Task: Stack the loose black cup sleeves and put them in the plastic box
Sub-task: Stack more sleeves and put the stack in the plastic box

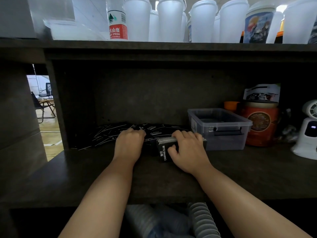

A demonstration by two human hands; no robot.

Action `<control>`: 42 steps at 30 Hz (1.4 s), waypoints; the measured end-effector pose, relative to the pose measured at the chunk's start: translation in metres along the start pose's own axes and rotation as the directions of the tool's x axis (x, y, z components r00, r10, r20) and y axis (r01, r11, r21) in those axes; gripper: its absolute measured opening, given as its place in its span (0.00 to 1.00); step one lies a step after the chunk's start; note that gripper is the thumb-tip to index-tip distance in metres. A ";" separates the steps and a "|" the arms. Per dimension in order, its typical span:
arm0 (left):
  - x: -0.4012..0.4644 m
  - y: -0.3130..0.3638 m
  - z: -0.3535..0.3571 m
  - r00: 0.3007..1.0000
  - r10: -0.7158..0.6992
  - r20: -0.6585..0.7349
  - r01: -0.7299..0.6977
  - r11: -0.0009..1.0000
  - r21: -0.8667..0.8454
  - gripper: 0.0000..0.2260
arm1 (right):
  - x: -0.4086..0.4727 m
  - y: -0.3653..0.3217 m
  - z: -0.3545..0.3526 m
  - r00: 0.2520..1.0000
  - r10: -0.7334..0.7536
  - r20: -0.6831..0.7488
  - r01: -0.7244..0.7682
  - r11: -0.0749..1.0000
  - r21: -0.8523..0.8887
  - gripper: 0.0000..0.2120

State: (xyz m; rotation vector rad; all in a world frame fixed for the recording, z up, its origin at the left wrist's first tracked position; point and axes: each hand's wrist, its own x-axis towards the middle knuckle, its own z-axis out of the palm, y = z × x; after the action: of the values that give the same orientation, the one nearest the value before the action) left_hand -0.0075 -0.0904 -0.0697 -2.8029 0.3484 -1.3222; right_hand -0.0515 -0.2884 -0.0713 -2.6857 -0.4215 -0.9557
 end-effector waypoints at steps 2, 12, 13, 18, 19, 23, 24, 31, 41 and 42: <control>0.000 0.004 0.000 0.995 0.021 0.100 -0.017 0.999 -0.035 0.12 | 0.000 0.000 0.000 1.000 -0.001 0.001 0.001 1.000 0.001 0.17; 0.001 0.007 -0.009 0.995 0.027 0.094 -0.036 0.995 0.090 0.15 | -0.001 -0.001 0.000 1.000 -0.005 -0.024 0.005 1.000 -0.009 0.20; 0.001 0.006 -0.007 0.992 0.003 0.129 -0.012 0.998 0.066 0.12 | -0.001 -0.001 0.000 1.000 -0.004 -0.024 0.004 1.000 -0.011 0.20; 0.001 0.006 -0.012 0.958 -0.184 -0.219 0.146 0.973 -0.179 0.06 | -0.001 0.000 0.001 1.000 0.005 -0.028 -0.005 1.000 0.001 0.19; 0.001 0.005 -0.015 0.925 -0.267 -0.269 0.196 0.945 -0.262 0.05 | 0.000 0.000 0.001 1.000 0.012 -0.028 -0.012 1.000 0.011 0.19; 0.002 -0.005 -0.022 0.778 -0.618 -0.114 0.427 0.653 -0.625 0.09 | -0.001 0.000 -0.001 0.999 0.043 -0.033 -0.041 0.997 0.067 0.19; 0.001 -0.008 -0.021 0.759 -0.648 -0.065 0.444 0.587 -0.677 0.10 | -0.002 -0.001 -0.001 0.998 0.044 -0.040 -0.041 0.996 0.077 0.19; 0.000 -0.012 -0.002 0.841 -0.457 0.288 0.458 0.321 -0.829 0.06 | 0.000 0.001 -0.005 0.999 0.046 0.019 -0.047 0.998 0.051 0.21; -0.003 0.008 -0.013 0.952 0.091 0.292 0.004 0.951 -0.311 0.07 | -0.001 0.000 -0.001 0.999 0.031 -0.018 -0.032 0.999 -0.033 0.27; -0.003 0.007 -0.014 0.951 0.101 0.291 -0.003 0.948 -0.319 0.06 | -0.001 0.000 -0.002 0.999 0.034 -0.004 -0.035 0.999 -0.041 0.27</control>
State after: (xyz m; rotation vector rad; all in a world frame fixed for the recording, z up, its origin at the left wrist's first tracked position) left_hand -0.0212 -0.0955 -0.0638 -3.1659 0.6685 -0.8651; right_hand -0.0529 -0.2890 -0.0705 -2.7183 -0.3575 -0.9689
